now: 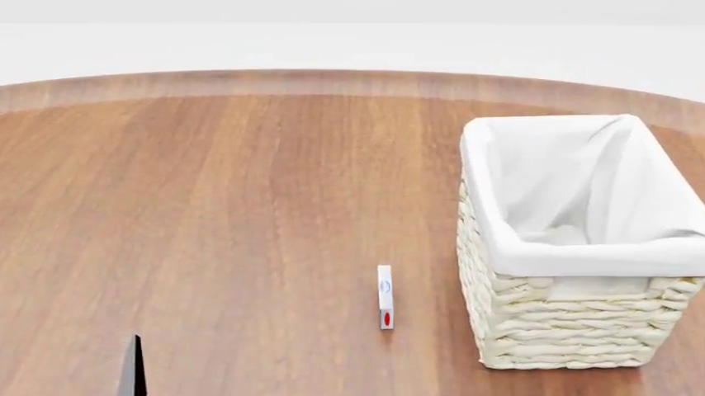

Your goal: Pick up the tomato sauce, and put it in the basket.

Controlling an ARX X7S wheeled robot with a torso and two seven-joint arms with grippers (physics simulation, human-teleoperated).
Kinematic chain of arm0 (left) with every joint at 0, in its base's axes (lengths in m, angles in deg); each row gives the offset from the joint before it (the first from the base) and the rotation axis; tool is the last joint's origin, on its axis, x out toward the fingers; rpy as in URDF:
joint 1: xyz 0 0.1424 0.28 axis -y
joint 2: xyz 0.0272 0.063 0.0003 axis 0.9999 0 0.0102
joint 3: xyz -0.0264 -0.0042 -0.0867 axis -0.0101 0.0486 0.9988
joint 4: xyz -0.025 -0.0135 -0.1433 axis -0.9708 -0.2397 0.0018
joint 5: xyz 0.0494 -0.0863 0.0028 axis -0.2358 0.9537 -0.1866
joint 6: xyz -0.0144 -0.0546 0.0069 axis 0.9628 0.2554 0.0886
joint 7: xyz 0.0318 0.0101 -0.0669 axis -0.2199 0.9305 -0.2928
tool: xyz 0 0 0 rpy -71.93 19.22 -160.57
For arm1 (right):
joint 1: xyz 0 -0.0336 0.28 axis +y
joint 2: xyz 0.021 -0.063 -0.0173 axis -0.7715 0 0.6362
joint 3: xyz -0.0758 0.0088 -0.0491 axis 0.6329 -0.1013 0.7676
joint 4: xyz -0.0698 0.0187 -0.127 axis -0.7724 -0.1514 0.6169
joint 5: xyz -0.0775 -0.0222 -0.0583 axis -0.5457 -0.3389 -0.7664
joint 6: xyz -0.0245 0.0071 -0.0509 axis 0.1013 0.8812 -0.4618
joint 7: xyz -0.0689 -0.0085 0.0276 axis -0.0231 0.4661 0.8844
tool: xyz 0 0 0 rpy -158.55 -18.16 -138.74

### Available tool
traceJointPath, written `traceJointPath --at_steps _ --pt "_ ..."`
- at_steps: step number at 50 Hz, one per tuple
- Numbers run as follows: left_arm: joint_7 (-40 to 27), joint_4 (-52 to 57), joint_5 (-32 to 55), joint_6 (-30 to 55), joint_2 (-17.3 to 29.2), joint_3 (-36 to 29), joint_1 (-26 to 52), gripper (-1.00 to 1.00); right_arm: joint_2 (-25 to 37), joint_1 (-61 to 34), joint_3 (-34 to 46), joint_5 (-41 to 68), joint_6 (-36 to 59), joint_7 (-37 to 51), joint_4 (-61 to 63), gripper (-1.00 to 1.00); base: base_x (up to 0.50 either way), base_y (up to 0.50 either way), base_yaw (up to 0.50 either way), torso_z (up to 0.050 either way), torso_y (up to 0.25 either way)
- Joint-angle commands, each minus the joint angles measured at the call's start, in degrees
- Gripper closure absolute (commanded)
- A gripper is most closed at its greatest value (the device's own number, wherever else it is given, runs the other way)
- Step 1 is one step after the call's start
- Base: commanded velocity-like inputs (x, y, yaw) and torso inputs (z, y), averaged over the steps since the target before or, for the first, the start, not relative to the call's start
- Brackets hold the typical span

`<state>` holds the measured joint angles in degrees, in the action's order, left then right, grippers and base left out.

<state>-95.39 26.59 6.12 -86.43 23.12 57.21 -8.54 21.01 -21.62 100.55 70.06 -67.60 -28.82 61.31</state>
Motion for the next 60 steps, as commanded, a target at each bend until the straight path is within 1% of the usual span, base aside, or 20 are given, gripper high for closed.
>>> traceJointPath --at_steps 1,21,22,45,50,55,58,60 --pt "-0.10 0.00 -0.07 0.33 0.14 -0.41 0.29 -1.00 -0.62 -0.72 0.11 0.56 -1.42 -0.24 -4.33 -1.00 0.00 0.00 0.00 0.000 0.000" --pt "-0.80 0.89 -0.54 0.95 0.46 -0.73 -0.05 -1.00 -2.27 -3.47 0.91 2.33 -4.39 -2.57 -14.00 -1.00 0.00 0.00 0.00 0.000 0.000" --pt "-0.83 0.85 -0.50 0.92 0.48 -0.72 -0.09 -1.00 -2.28 -3.50 0.96 3.00 -4.46 -3.19 -14.12 1.00 0.00 0.00 0.00 0.000 0.000" --pt "-1.07 -0.05 -0.43 0.62 0.73 -1.32 0.40 -1.00 -2.15 -3.93 1.42 3.18 -4.47 -2.43 -14.17 1.00 0.00 0.00 0.00 -0.001 0.000" --pt "-1.26 0.18 -0.34 0.65 0.79 -1.29 0.32 -1.00 -0.69 -3.57 1.39 2.07 -2.73 -0.96 -7.84 1.00 0.00 0.00 0.00 0.000 0.000" --pt "-1.51 0.45 -0.19 0.55 1.04 -1.03 -0.01 -1.00 1.33 -3.27 0.77 0.32 -0.02 1.33 0.84 1.00 0.00 0.00 0.00 0.000 0.000" --pt "-1.61 0.64 -0.21 0.42 1.17 -0.97 -0.14 -1.00 3.00 -2.71 0.08 0.42 3.23 2.51 8.60 1.00 0.00 0.00 0.00 0.000 0.000" --pt "-1.68 0.67 -0.20 0.33 1.26 -0.93 -0.24 -1.00 3.43 -2.53 -0.07 0.09 4.10 3.06 10.74 1.00 0.00 0.00 0.00 0.000 0.000"
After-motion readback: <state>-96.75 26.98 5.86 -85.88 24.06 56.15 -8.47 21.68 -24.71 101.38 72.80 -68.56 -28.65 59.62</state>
